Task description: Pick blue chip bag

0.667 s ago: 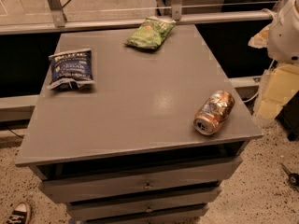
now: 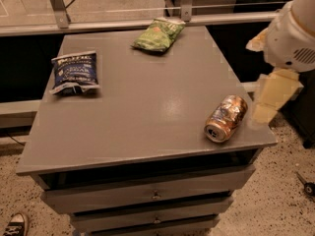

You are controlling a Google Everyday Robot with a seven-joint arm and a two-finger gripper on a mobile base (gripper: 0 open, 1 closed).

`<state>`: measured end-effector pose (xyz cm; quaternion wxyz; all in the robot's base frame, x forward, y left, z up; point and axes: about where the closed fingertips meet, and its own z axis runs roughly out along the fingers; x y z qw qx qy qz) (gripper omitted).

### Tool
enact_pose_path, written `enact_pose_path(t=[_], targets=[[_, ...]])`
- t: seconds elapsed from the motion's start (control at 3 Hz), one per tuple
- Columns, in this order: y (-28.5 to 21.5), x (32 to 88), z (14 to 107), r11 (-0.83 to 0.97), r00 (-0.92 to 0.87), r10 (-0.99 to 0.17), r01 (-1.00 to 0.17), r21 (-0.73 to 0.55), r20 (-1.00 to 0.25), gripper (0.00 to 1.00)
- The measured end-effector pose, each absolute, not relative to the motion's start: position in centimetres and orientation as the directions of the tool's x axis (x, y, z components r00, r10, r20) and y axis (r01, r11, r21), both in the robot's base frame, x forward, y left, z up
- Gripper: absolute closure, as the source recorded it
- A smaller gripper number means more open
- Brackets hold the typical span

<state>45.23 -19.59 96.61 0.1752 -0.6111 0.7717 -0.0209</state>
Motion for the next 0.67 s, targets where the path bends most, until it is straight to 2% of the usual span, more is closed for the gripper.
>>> enact_pose_path(t=[0.67], targets=[[-8.7, 52.8, 93.7, 0.196, -0.048, -0.893, -0.936, -0.291, -0.447, 0.0]])
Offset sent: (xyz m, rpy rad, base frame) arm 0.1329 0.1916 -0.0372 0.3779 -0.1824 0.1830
